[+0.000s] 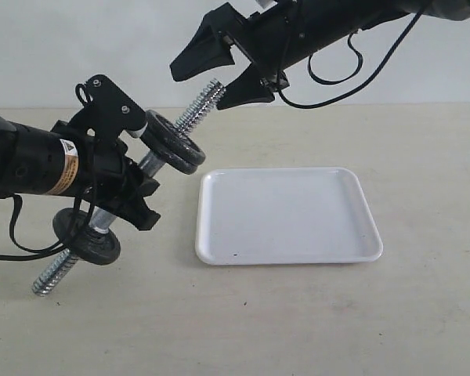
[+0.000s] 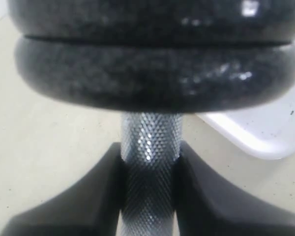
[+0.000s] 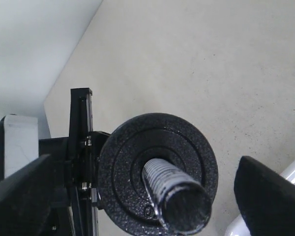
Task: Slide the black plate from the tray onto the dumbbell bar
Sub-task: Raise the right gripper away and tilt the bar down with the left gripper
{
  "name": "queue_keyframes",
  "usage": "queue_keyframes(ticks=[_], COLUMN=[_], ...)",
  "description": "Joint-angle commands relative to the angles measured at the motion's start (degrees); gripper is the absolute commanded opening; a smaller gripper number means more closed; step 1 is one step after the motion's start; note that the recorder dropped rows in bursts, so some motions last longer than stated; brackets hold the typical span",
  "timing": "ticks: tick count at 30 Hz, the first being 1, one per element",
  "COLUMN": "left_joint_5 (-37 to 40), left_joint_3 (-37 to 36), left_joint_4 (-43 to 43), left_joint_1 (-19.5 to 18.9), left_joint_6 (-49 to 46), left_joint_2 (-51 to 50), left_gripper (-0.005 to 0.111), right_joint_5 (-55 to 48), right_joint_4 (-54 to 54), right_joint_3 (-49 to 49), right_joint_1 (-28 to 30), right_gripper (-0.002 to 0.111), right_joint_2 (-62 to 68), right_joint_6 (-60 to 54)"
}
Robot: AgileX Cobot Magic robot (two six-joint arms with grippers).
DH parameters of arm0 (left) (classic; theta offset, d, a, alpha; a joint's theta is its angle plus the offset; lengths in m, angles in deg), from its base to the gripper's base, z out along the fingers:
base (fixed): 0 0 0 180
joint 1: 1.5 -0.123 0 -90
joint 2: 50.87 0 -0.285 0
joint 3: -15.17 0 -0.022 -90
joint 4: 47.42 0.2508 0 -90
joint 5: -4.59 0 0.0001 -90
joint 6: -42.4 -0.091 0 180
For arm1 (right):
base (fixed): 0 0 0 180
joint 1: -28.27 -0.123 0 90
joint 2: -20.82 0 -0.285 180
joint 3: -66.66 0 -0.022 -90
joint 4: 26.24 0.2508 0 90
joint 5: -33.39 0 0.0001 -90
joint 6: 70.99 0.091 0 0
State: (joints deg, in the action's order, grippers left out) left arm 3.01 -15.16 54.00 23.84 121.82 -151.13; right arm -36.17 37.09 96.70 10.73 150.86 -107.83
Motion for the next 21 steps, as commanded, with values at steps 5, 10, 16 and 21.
queue_keyframes(ticks=[5, 10, 16, 21], left_joint_5=[6.34, 9.82, 11.68, 12.4], left_joint_3=[3.0, 2.19, 1.85, 1.85], left_joint_4=[-1.89, -2.78, -3.56, -5.1], left_joint_1=[0.0, 0.0, 0.0, 0.0], left_joint_6=[0.68, 0.68, 0.68, 0.68], left_joint_2=[4.05, 4.05, 4.05, 4.05], left_gripper=[0.004, 0.004, 0.004, 0.004], right_joint_5=[-0.41, -0.41, -0.41, -0.41], right_joint_4=[0.49, 0.67, 0.32, -0.76], right_joint_3=[0.27, 0.27, 0.27, 0.27], right_joint_1=[1.86, 4.87, 7.91, 9.0], right_gripper=[0.088, 0.088, 0.085, 0.048], right_joint_2=[-0.73, -0.73, -1.05, -1.71], right_joint_6=[0.16, 0.92, 1.78, 1.88])
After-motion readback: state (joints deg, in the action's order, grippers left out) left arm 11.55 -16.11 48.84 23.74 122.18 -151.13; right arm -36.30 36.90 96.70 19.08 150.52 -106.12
